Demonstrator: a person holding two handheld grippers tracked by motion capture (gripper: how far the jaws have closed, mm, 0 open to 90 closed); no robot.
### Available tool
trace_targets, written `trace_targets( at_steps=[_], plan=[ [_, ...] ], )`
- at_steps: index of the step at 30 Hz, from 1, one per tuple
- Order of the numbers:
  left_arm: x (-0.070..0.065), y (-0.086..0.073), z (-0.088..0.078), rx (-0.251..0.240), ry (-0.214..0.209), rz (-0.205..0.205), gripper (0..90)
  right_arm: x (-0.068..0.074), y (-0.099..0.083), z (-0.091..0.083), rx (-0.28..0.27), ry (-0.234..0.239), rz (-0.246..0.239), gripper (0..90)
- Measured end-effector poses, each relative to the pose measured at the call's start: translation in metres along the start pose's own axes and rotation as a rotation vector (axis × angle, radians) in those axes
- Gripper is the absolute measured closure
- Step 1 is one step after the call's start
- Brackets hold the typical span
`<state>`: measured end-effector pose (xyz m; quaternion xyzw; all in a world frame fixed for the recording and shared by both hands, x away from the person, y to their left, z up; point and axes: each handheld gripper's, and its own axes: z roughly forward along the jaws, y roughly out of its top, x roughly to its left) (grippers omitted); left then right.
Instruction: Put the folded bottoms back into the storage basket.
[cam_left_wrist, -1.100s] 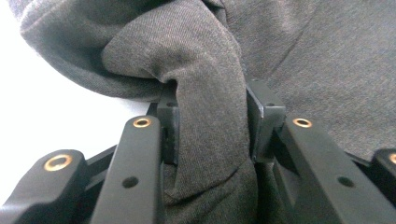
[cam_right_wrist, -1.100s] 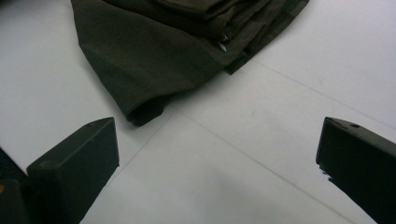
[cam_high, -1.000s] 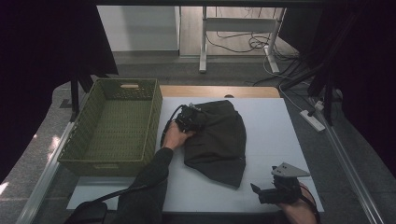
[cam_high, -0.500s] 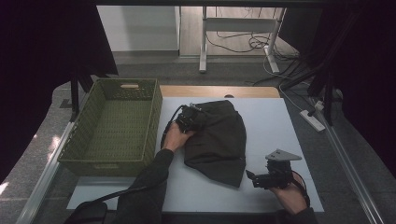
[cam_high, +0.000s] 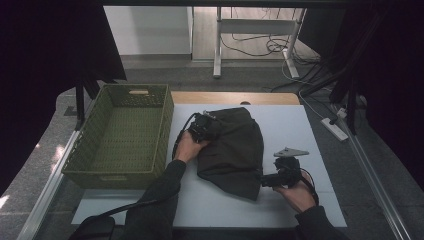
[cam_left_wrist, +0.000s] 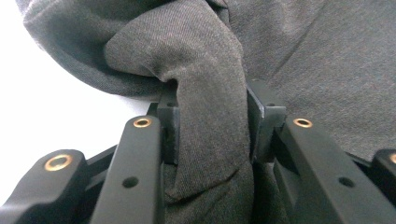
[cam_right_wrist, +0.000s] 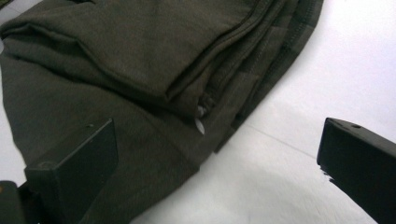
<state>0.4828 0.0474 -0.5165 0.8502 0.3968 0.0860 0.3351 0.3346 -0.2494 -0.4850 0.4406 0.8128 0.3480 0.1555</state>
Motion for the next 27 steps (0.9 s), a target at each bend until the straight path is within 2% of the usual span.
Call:
trace_targets(
  at_steps=[12,17,23,27],
  plan=[
    [0.002,0.001,0.0,0.005,-0.009,-0.001,63.2,0.0,0.03,0.026,0.0,-0.015,-0.021,0.0],
    [0.002,0.0,0.0,0.004,-0.01,-0.001,63.1,-0.003,0.039,0.04,0.02,-0.023,-0.014,0.0],
    [0.002,0.0,0.0,0.004,-0.011,-0.001,62.9,-0.011,0.041,0.054,0.056,-0.029,-0.005,0.0],
    [0.002,0.0,0.0,0.003,-0.013,-0.003,62.7,-0.016,0.036,0.059,0.095,-0.011,0.018,0.0]
  ],
)
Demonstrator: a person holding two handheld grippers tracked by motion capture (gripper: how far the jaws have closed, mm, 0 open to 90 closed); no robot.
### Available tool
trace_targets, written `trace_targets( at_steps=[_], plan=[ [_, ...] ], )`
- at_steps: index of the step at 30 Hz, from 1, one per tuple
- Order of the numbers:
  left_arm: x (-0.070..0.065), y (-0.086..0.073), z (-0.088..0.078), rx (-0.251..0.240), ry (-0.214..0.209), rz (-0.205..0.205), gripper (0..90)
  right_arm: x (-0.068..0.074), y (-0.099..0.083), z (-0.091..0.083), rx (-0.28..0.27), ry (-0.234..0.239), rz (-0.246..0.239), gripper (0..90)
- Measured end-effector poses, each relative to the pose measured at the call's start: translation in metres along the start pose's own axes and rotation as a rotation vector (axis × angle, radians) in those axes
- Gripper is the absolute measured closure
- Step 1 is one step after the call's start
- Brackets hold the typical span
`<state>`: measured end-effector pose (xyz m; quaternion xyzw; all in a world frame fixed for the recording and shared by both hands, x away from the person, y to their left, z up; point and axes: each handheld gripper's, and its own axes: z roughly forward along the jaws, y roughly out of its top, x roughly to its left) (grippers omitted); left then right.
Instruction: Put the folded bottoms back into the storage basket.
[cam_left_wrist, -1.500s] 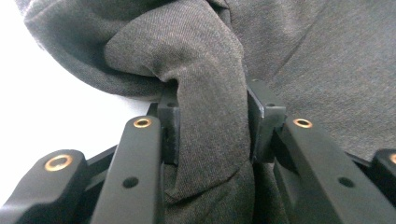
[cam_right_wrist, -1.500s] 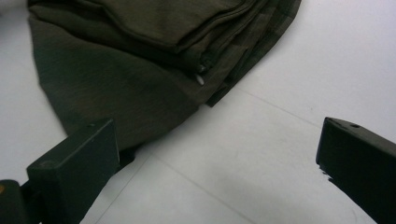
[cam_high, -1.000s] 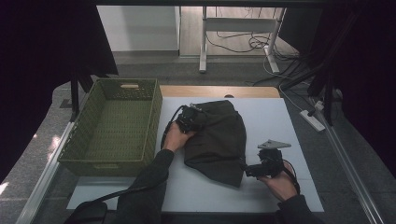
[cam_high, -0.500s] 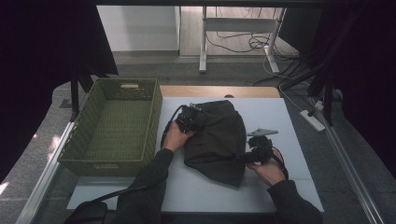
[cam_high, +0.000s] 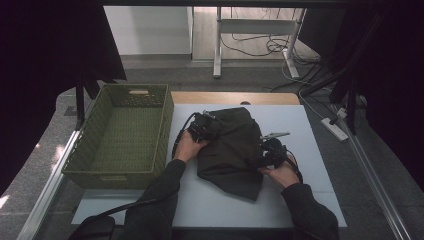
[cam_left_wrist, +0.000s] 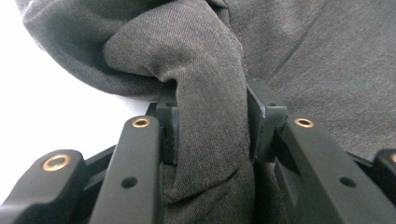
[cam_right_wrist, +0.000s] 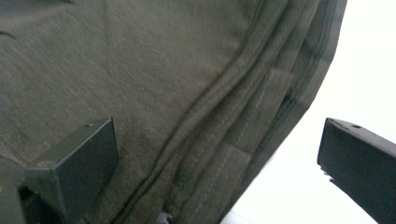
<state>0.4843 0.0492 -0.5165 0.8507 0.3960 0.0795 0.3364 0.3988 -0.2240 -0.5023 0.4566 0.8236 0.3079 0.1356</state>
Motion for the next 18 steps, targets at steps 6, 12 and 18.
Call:
trace_targets(
  at_steps=[6,12,18],
  plan=[
    [0.001,-0.001,0.0,-0.002,-0.005,-0.005,62.6,-0.002,-0.005,0.01,0.055,0.061,0.023,0.0],
    [0.001,-0.001,0.0,-0.005,-0.007,-0.011,62.3,0.003,-0.006,0.016,0.064,0.108,-0.005,0.0],
    [0.0,-0.002,0.001,-0.007,-0.003,-0.016,62.0,0.014,-0.002,0.02,0.065,0.152,-0.04,1.7]
  ],
)
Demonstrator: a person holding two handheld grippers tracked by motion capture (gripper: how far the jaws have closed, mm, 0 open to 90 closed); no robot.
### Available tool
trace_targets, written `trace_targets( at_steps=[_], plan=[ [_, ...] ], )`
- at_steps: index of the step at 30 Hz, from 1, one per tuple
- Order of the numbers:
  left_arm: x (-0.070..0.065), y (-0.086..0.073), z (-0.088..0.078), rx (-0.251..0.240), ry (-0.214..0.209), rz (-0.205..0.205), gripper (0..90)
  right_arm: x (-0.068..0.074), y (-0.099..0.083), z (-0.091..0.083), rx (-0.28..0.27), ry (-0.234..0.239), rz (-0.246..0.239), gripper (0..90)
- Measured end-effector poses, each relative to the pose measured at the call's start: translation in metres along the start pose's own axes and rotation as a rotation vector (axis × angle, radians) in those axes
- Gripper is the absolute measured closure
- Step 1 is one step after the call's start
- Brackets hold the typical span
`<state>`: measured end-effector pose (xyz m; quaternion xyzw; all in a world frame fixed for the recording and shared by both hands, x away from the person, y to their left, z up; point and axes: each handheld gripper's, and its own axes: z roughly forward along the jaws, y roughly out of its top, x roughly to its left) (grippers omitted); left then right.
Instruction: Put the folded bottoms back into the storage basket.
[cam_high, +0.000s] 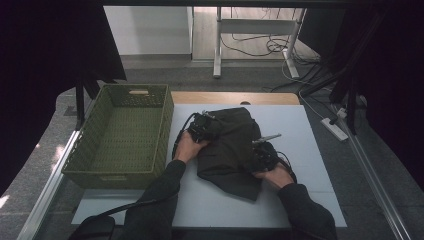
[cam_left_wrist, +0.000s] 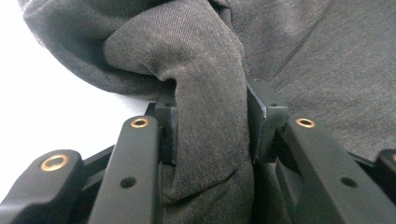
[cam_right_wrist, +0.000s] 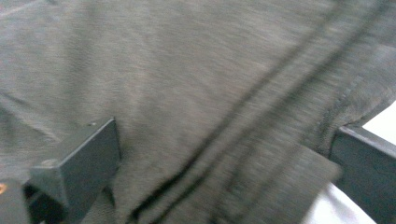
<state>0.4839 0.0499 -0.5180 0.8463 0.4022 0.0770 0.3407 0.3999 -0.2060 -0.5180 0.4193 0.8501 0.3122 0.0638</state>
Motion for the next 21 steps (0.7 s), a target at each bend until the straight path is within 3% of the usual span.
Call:
trace_targets(
  at_steps=[10,17,21],
  plan=[
    [-0.001,0.0,0.001,0.001,0.005,-0.013,61.8,0.012,0.009,0.007,0.021,0.021,-0.064,10.7],
    [-0.002,0.0,0.001,0.004,0.012,-0.016,61.8,0.016,0.016,0.01,0.035,0.062,-0.093,23.3],
    [-0.002,0.0,0.001,0.004,0.01,-0.024,61.9,0.017,0.019,0.011,0.04,0.083,-0.102,34.9]
  ],
)
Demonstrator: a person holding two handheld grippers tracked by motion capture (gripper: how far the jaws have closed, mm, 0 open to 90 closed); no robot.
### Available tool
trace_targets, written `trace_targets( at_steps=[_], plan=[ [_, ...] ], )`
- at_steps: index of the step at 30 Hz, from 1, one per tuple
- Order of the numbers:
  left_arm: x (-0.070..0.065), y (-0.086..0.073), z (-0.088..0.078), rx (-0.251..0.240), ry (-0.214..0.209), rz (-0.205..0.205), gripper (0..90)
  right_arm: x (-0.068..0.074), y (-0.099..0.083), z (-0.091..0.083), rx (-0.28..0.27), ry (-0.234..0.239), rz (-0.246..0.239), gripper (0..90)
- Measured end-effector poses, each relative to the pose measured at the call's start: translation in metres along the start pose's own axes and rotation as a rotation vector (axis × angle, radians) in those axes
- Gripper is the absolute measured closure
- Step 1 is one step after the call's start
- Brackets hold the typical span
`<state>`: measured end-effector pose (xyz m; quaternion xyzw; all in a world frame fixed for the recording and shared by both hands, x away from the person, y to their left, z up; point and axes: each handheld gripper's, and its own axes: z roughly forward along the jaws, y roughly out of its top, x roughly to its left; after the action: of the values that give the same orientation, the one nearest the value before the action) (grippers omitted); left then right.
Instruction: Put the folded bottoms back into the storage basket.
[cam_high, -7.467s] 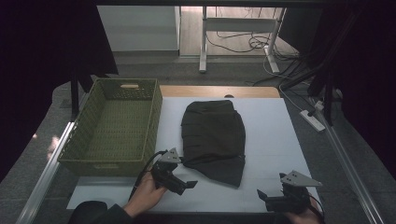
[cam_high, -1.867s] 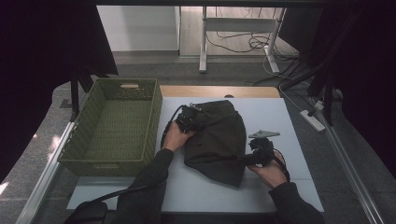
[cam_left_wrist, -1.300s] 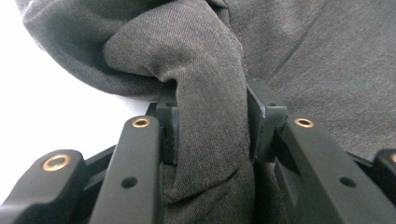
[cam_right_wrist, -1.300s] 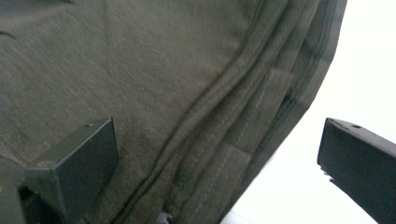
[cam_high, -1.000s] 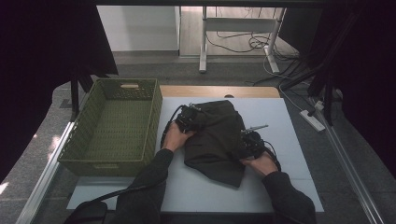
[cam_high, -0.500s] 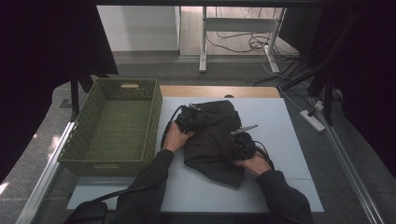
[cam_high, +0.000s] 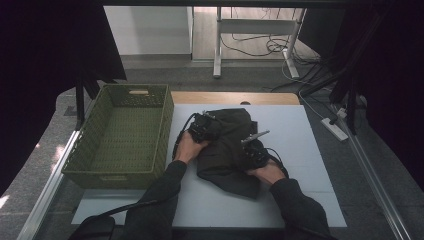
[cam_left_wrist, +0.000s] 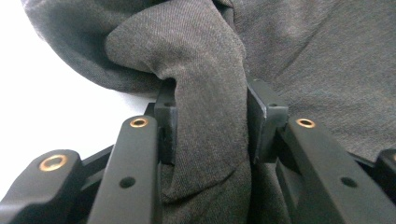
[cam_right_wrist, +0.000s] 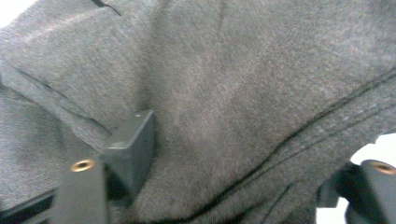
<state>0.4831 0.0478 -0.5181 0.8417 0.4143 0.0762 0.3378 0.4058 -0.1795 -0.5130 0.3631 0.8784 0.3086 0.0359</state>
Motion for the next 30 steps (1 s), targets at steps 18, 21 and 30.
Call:
trace_targets(
  at_steps=[18,21,30],
  plan=[
    [0.003,-0.002,-0.003,-0.02,-0.028,-0.041,68.3,-0.001,0.008,-0.002,-0.003,0.056,0.02,66.1],
    [0.005,-0.001,-0.005,-0.025,-0.036,-0.054,69.3,-0.001,0.008,-0.003,-0.008,0.053,0.032,66.6],
    [0.005,0.006,-0.018,-0.036,-0.03,-0.062,70.9,-0.001,0.01,-0.012,-0.043,0.073,0.056,66.8]
  ],
)
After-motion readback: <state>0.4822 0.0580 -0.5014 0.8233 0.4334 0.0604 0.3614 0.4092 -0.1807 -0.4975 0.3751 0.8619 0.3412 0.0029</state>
